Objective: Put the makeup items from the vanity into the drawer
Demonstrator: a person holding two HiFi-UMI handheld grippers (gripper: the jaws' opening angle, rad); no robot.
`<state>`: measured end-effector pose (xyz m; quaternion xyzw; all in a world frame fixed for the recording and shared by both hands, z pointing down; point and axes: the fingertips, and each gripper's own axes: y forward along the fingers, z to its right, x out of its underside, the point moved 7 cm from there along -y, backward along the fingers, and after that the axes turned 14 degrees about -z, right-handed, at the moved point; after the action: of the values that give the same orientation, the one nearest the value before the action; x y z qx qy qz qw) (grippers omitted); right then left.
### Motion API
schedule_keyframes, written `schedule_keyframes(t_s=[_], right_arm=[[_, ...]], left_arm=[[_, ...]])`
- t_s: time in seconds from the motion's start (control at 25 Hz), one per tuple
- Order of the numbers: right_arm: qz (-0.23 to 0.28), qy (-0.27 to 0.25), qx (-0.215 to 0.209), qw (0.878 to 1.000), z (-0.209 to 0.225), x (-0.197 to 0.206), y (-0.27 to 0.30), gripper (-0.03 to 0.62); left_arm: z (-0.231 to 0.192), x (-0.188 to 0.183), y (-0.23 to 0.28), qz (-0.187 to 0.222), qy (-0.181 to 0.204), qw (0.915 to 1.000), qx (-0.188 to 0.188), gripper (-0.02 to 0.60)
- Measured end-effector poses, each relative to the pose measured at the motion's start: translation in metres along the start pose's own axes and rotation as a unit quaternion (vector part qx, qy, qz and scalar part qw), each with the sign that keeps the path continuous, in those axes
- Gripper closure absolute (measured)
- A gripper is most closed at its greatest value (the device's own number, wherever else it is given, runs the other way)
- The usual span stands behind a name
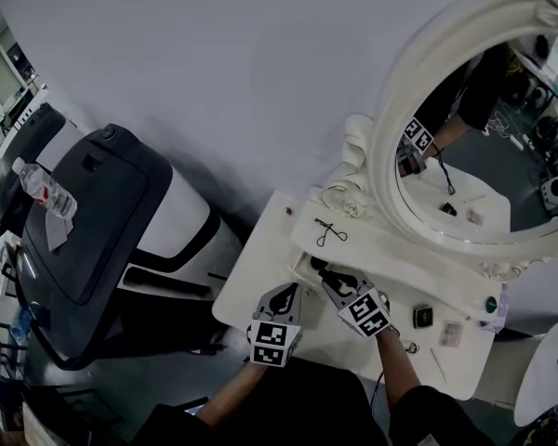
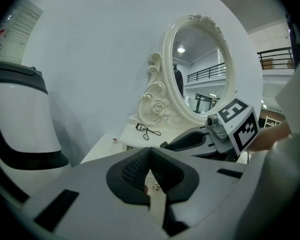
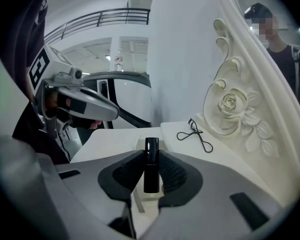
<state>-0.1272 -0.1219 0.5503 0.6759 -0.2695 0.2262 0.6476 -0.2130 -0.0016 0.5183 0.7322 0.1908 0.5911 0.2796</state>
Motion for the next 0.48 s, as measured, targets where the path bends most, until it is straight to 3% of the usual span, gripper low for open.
schedule_keyframes(t_s=[0.48], right_arm=[[-0.064, -0.040, -0.012, 0.997, 0.002, -0.004, 0.033, 0.488]], left_arm=[[-0.001, 0.000, 0.020, -0.019, 0.005, 0.9998, 0.005, 0.566]])
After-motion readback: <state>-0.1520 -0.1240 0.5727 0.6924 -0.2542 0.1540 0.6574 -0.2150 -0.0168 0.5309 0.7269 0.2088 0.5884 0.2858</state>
